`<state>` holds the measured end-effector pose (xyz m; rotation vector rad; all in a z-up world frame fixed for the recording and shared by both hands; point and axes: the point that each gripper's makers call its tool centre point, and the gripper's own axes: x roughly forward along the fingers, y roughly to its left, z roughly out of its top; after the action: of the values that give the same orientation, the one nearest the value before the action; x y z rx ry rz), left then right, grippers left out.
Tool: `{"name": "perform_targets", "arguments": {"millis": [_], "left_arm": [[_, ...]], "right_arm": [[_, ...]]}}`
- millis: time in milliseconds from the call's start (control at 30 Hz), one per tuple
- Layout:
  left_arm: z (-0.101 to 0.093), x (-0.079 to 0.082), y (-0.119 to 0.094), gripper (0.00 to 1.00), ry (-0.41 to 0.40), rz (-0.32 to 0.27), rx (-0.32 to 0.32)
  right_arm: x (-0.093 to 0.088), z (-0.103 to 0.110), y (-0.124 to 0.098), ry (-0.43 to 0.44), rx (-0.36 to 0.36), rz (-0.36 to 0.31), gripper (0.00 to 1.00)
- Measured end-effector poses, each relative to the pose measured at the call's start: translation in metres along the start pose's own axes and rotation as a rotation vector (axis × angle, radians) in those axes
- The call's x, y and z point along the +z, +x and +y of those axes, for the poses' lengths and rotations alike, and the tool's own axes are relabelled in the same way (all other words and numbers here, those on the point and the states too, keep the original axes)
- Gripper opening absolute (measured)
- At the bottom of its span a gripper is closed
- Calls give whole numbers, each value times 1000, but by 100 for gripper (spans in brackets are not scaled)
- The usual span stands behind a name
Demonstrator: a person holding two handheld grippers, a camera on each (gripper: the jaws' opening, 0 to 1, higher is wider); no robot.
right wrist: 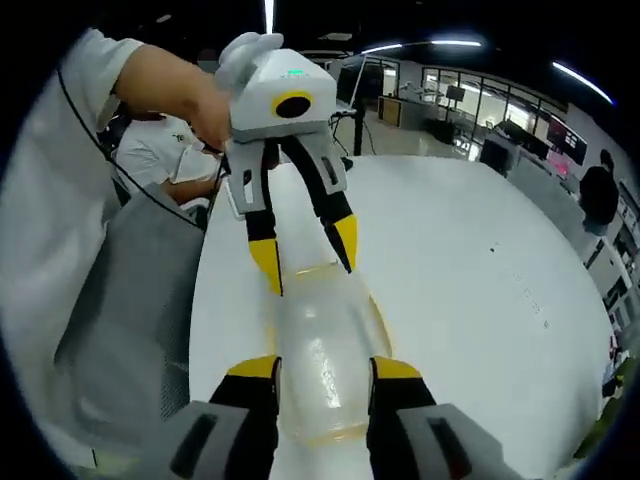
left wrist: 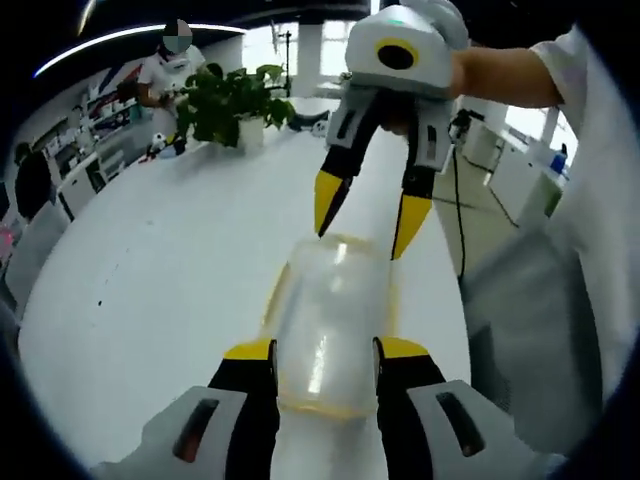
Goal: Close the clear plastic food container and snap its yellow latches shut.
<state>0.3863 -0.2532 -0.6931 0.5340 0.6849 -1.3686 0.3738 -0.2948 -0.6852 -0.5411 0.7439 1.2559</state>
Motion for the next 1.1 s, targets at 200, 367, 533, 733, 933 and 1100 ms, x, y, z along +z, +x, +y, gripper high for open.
{"name": "perform_targets", "arguments": {"millis": [200, 367, 533, 733, 933, 1100], "left_arm": [[-5, 12, 13, 32, 64, -12, -8], [-3, 14, 20, 30, 91, -13, -14], [-3, 11, 24, 31, 77, -9, -27], [-6, 8, 29, 32, 87, -1, -41], [-8, 9, 33, 37, 96, 0, -48], [-15, 4, 37, 38, 128, 21, -52]], "right_arm": [[1, -5, 9, -15, 1, 6, 31], [7, -8, 16, -14, 10, -16, 31], [4, -12, 24, -26, 18, 10, 30], [3, -12, 31, -17, 32, 12, 31], [2, -12, 36, -38, 39, 31, 30], [1, -14, 38, -44, 43, 44, 30]]}}
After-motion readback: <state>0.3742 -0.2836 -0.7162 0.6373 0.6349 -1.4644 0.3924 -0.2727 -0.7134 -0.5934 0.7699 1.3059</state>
